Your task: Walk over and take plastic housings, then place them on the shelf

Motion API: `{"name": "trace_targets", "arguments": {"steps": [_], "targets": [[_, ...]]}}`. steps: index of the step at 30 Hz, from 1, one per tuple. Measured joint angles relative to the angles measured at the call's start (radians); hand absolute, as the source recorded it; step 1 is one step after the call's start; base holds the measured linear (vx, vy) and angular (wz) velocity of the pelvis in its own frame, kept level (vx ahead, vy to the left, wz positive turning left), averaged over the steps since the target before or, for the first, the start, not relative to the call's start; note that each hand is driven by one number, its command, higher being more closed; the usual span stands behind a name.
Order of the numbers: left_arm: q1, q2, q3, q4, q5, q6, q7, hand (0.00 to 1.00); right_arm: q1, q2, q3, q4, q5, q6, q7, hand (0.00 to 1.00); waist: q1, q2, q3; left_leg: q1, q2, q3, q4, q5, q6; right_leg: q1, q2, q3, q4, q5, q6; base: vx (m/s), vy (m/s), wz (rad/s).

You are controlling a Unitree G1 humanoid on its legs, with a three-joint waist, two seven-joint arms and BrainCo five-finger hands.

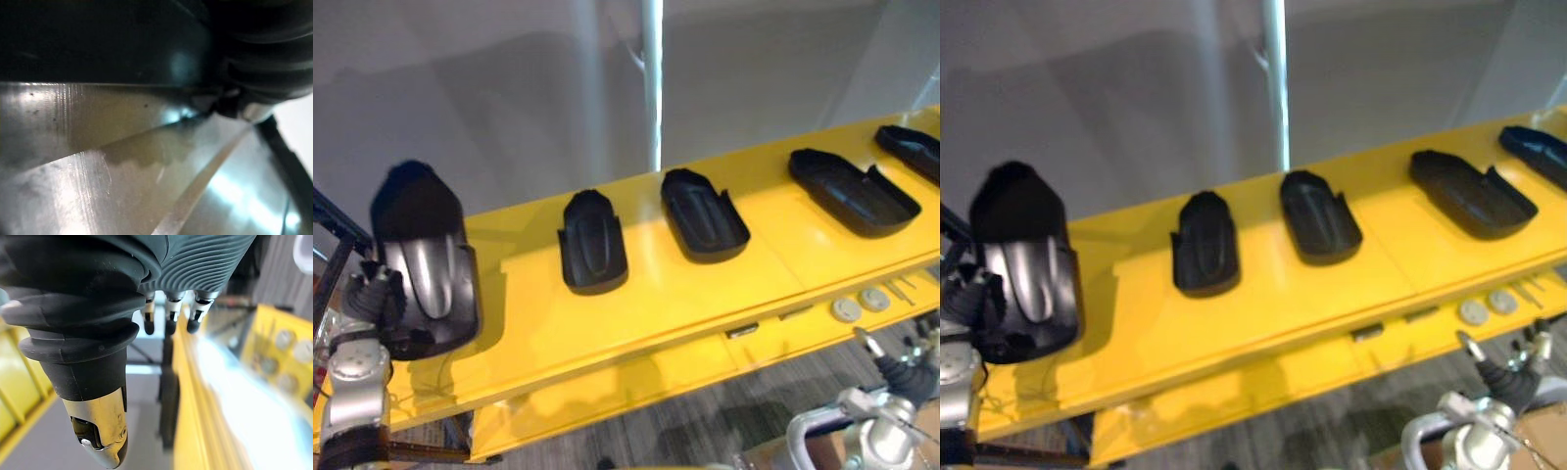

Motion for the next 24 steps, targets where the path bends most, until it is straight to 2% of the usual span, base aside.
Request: {"name": "trace_targets", "arguments": {"steps": [2,3,4,7,9,13,18,24], "targets": [[-0.034,0.027,-0.06,0.032,-0.02,0.025,-0.022,1.0,-0.001,-0.022,0.115,0.002,0.035,-0.003,0.132,0.0,0.003,-0.007,0.003,-0.002,0.0,-0.002,0.0,0.002,-0.003,0.0,0.005,-0.001,-0.001,0.0,0.0,0.0,0.0,0.0],[-0.052,0.038,-0.079,0.046,-0.02,0.029,-0.031,1.0,-0.002,-0.024,0.163,0.001,0.039,-0.007,0.164,0.0,0.007,-0.011,0.003,-0.003,0.002,-0.004,0.0,0.003,-0.004,0.0,0.007,-0.002,-0.002,0.001,0.0,-0.01,-0.014,0.06],[-0.092,0.054,-0.11,0.07,-0.02,0.029,-0.039,1.0,-0.005,-0.023,0.265,0.0,0.039,-0.018,0.204,0.0,0.017,-0.02,0.003,-0.008,0.007,-0.009,0.0,0.005,-0.008,0.0,0.013,-0.011,-0.004,0.001,0.0,-0.02,-0.033,0.24],[-0.209,0.06,-0.175,0.113,-0.02,0.021,-0.059,1.0,-0.038,-0.021,0.509,-0.029,0.037,-0.031,0.217,0.0,0.03,-0.04,-0.001,-0.044,0.013,-0.057,0.0,0.021,-0.013,0.0,0.018,-0.058,-0.011,0.001,-0.001,-0.03,-0.034,0.42],[-0.237,0.06,-0.224,0.137,-0.016,0.018,-0.061,1.0,-0.076,-0.012,0.598,-0.028,0.035,-0.025,0.194,0.0,0.037,-0.043,-0.003,-0.056,0.01,-0.076,0.0,0.026,-0.011,0.003,0.018,-0.08,-0.014,0.001,-0.001,-0.02,-0.014,0.34],[-0.247,0.06,-0.257,0.14,-0.005,0.027,-0.061,1.0,-0.074,-0.012,0.592,-0.012,0.035,-0.023,0.145,0.0,0.05,-0.047,-0.006,-0.064,0.005,-0.091,-0.001,0.027,-0.01,0.009,0.01,-0.098,-0.015,0.001,-0.001,0.01,0.01,0.2],[-0.298,0.059,-0.282,0.143,0.036,0.104,-0.058,1.0,-0.048,-0.013,0.584,-0.013,0.034,-0.029,0.115,0.0,0.048,-0.061,-0.014,-0.07,-0.001,-0.087,0.0,0.045,-0.012,0.02,0.008,-0.102,-0.019,0.001,-0.002,-0.01,0.019,0.15],[-0.302,0.059,-0.278,0.19,0.071,0.142,-0.057,1.0,-0.016,-0.015,0.579,-0.022,0.033,-0.029,0.113,0.0,0.041,-0.06,-0.016,-0.07,0.018,-0.055,-0.001,0.049,-0.014,0.025,0.017,-0.096,-0.035,0.008,-0.003,-0.06,0.002,-0.03]]}}
